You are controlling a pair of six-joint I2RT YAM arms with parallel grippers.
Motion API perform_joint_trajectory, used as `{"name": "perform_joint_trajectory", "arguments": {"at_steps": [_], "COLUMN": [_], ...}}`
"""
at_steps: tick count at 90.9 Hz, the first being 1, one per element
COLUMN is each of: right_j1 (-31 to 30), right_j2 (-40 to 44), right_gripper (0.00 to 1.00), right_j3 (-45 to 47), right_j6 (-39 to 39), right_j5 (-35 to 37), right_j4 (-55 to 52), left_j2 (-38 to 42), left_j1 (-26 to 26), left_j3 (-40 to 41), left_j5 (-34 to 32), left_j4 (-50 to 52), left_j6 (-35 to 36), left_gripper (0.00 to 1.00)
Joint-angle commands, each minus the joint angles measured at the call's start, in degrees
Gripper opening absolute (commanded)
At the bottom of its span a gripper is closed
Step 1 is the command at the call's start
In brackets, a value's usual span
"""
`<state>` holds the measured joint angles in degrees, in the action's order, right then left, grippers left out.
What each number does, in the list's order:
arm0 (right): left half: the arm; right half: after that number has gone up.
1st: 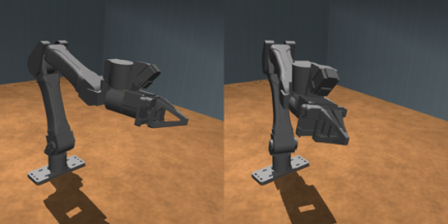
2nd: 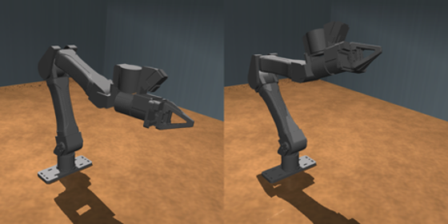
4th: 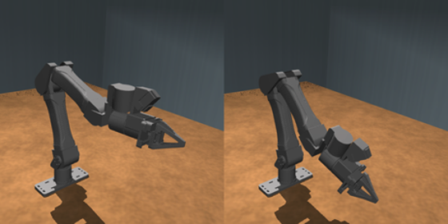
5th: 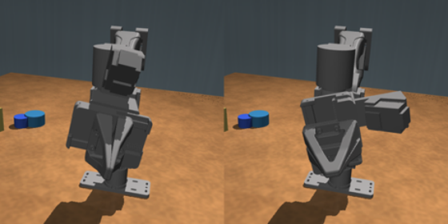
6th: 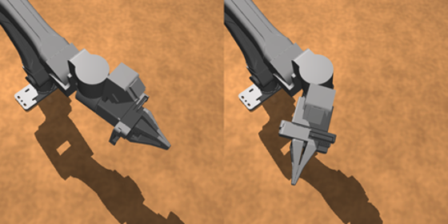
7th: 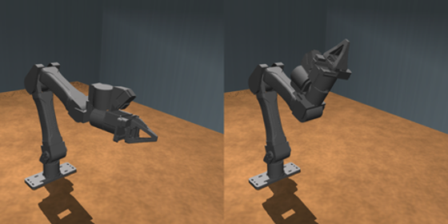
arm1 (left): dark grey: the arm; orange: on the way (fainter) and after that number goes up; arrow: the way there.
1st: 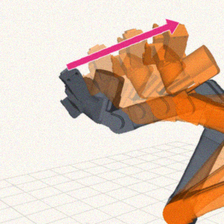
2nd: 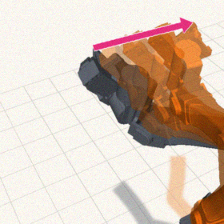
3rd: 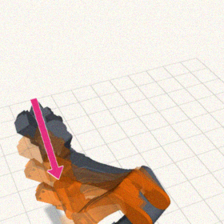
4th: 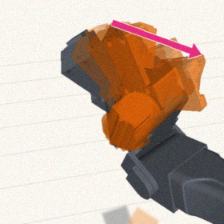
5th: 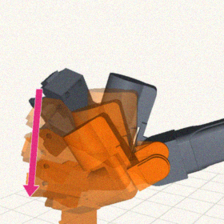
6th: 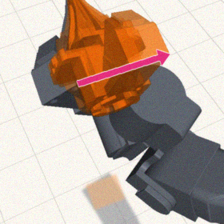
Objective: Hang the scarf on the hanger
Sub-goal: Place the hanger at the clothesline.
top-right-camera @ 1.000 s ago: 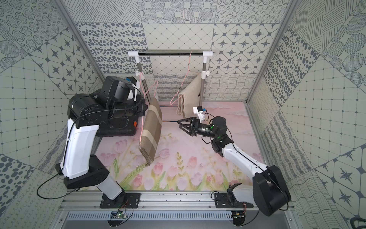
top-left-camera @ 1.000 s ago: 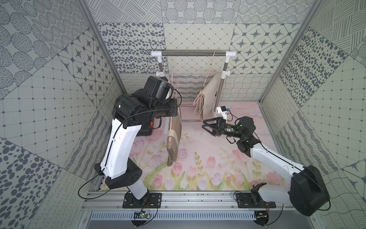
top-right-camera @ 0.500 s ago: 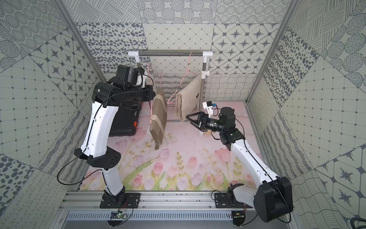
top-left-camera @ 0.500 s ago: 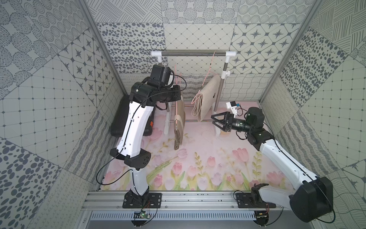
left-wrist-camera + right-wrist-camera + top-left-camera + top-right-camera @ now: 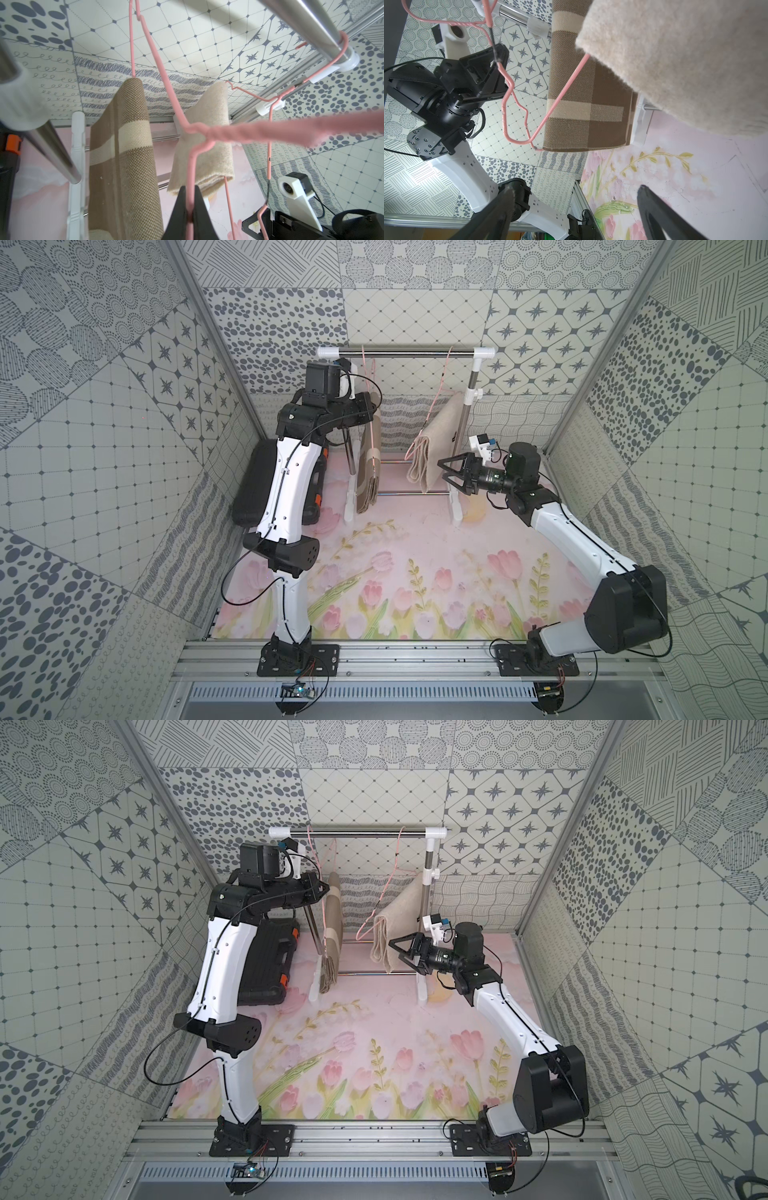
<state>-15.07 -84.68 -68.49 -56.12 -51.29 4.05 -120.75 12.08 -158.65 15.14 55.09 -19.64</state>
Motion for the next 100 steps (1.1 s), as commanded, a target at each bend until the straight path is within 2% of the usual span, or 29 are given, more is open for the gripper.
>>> {"name": "perform_joint_trajectory", "arguments": {"at_steps": [1, 21, 51, 73, 100], "right_j1": [0.47, 0.83, 0.83, 0.51, -0.47], "right_j2": [-1.96, -6.76, -10.77, -10.92, -9.69], "right_gripper": [0.94, 0.93, 0.91, 0.9, 0.89], "right_j3": [-2.97, -7.04, -8.72, -7.28, -3.54], "right_j6": [0.93, 0.62, -2.38, -4.29, -6.28], "right_j5": [1.14, 1.01, 0.66, 0.49, 0.72], "right_j4": [2.53, 2.62, 6.21, 8.29, 11.15], "left_j2": [-2.82, -5.19, -8.69, -9.7, -6.12], "left_j1": [-2.11, -4.3, -5.81, -5.76, -5.0], "left_j3": [-1.99, -2.55, -3.95, -3.81, -0.04], "left_j5": [9.98, 12.15, 14.22, 15.08, 12.25], "left_j4": [-19.49, -23.64, -21.61, -13.98, -0.56], "left_j6": [-0.72, -4.05, -5.95, -4.96, -0.41], "left_gripper": [0.0, 0.0, 0.0, 0.0, 0.0]}}
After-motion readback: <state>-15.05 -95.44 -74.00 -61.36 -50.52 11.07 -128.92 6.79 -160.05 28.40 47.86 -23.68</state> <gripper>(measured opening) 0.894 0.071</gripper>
